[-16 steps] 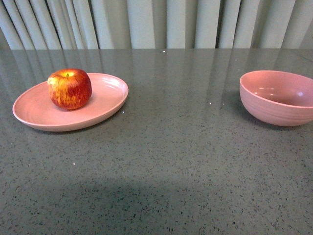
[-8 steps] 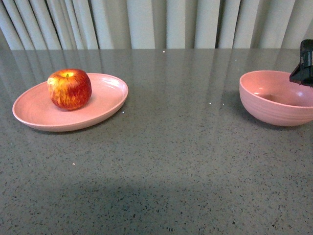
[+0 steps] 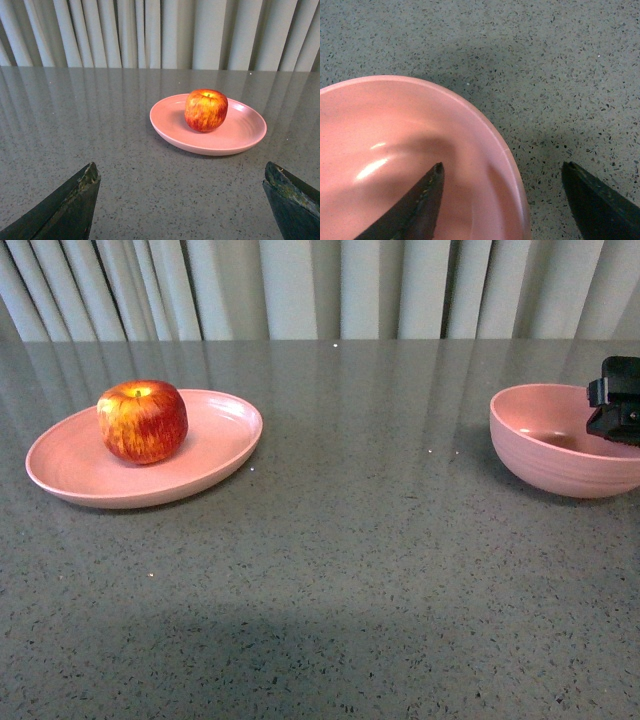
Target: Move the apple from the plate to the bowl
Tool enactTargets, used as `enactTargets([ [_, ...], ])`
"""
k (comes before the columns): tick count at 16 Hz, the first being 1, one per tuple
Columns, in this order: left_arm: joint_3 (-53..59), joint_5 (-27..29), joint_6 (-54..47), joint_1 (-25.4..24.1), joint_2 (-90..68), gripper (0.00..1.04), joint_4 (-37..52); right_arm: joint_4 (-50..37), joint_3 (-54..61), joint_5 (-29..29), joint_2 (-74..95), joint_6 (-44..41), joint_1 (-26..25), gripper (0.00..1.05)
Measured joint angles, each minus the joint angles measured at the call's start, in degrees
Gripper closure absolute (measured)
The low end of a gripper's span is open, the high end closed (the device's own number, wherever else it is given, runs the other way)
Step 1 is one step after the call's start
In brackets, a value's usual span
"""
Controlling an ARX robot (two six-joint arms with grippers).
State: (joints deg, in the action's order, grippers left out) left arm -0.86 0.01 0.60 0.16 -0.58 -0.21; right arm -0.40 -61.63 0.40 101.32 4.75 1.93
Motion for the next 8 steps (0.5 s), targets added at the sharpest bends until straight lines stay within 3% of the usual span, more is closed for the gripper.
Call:
enactTargets([
  [2, 0.02, 0.0, 0.0, 0.0, 0.0, 0.07, 0.02, 0.57, -0.2, 0.02, -0.02, 0.74, 0.0, 0.52],
  [3, 0.02, 0.0, 0.0, 0.0, 0.0, 0.07, 0.0, 0.83, -0.46, 0.24, -0.02, 1.53, 0.33, 0.76],
  [5, 0.02, 0.0, 0.0, 0.0, 0.0, 0.07, 0.0, 1.03, -0.94, 0.7, 0.0, 1.95, 0.33, 0.96],
  [6, 0.0, 0.0, 0.02, 0.0, 0.0, 0.07, 0.0, 1.07, -1.31, 0.9, 0.0, 2.32, 0.33, 1.02],
  [8, 0.02, 0.0, 0.0, 0.0, 0.0, 0.07, 0.02, 1.73, -1.68, 1.44, -0.04, 2.89, 0.33, 1.02],
])
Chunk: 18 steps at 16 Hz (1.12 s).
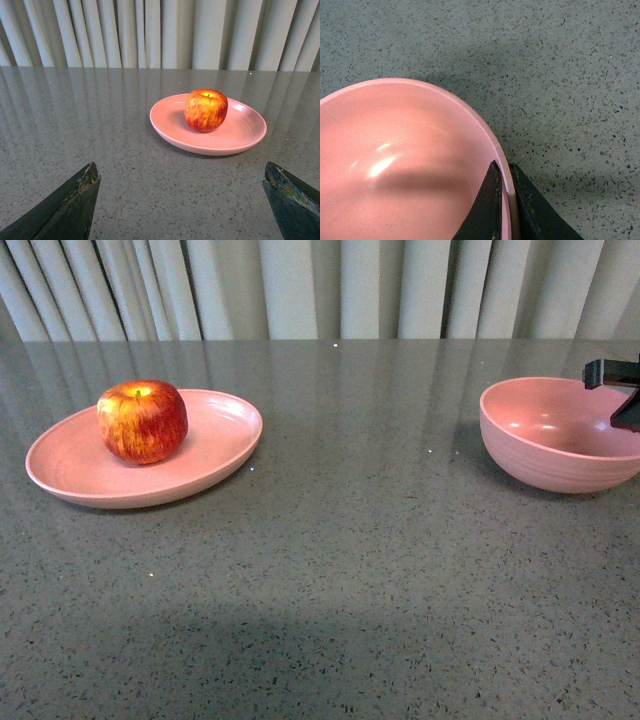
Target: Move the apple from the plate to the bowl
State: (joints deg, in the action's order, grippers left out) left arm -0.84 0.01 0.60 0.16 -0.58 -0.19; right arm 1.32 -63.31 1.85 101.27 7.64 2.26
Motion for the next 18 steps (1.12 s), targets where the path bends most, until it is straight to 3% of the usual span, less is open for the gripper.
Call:
enactTargets([
  [6, -0.02, 0.0, 0.0, 0.0, 0.0, 0.07, 0.0, 1.49, -2.69, 2.89, -5.62, 2.03, 1.51, 1.02],
  [13, -0.02, 0.0, 0.0, 0.0, 0.0, 0.07, -0.02, 3.19, -9.49, 2.54, -2.78, 5.44, 13.29, 1.02],
  [18, -0.02, 0.0, 0.02, 0.0, 0.0, 0.07, -0.02, 4.68, -13.97, 1.11, 5.09, 7.67, 18.49, 1.02],
])
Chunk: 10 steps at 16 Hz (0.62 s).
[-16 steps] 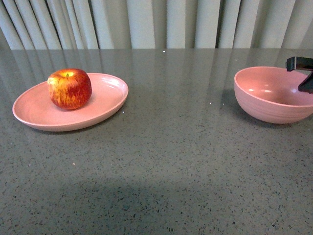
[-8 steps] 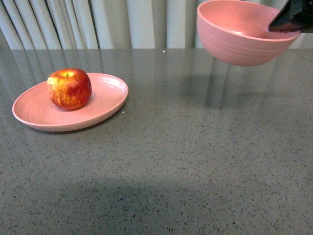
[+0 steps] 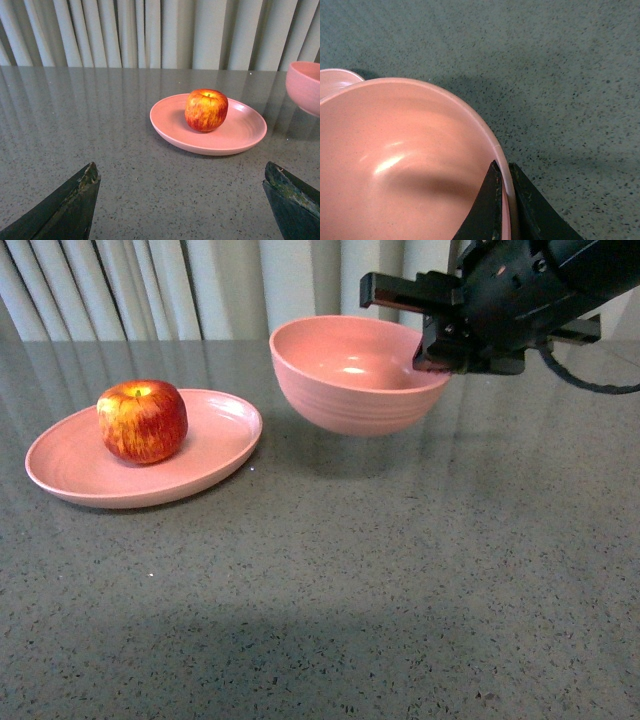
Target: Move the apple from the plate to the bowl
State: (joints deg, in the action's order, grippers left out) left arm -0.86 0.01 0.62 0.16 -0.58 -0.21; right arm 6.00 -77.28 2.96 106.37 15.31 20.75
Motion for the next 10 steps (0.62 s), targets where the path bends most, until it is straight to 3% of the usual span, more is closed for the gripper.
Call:
enactTargets([
  [10, 0.02, 0.0, -0.02, 0.0, 0.0, 0.07, 0.02, 1.46, -1.64, -2.14, 6.12, 1.53, 1.75, 1.02],
])
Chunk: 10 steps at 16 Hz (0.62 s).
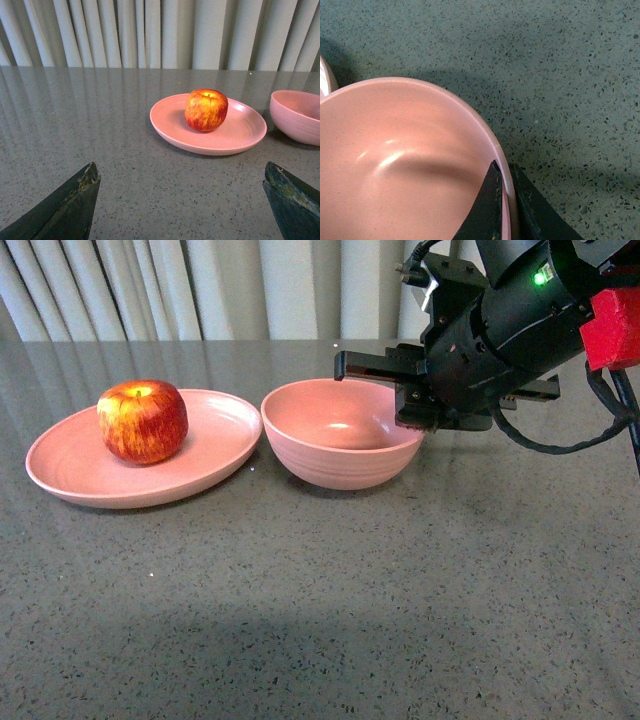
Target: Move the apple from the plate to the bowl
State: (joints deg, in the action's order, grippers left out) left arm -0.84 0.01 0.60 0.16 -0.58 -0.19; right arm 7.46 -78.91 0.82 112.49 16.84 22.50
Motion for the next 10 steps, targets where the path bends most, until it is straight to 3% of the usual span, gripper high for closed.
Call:
enactTargets([
  [8, -0.02, 0.0, 0.0, 0.0, 0.0, 0.07, 0.0, 0.94, -1.16, -1.22, 0.68, 0.7, 0.76, 1.02],
  [10, 0.0, 0.0, 0.0, 0.0, 0.0, 0.07, 0.0, 1.29, -1.33, -1.07, 0.68, 0.74, 0.83, 0.82],
])
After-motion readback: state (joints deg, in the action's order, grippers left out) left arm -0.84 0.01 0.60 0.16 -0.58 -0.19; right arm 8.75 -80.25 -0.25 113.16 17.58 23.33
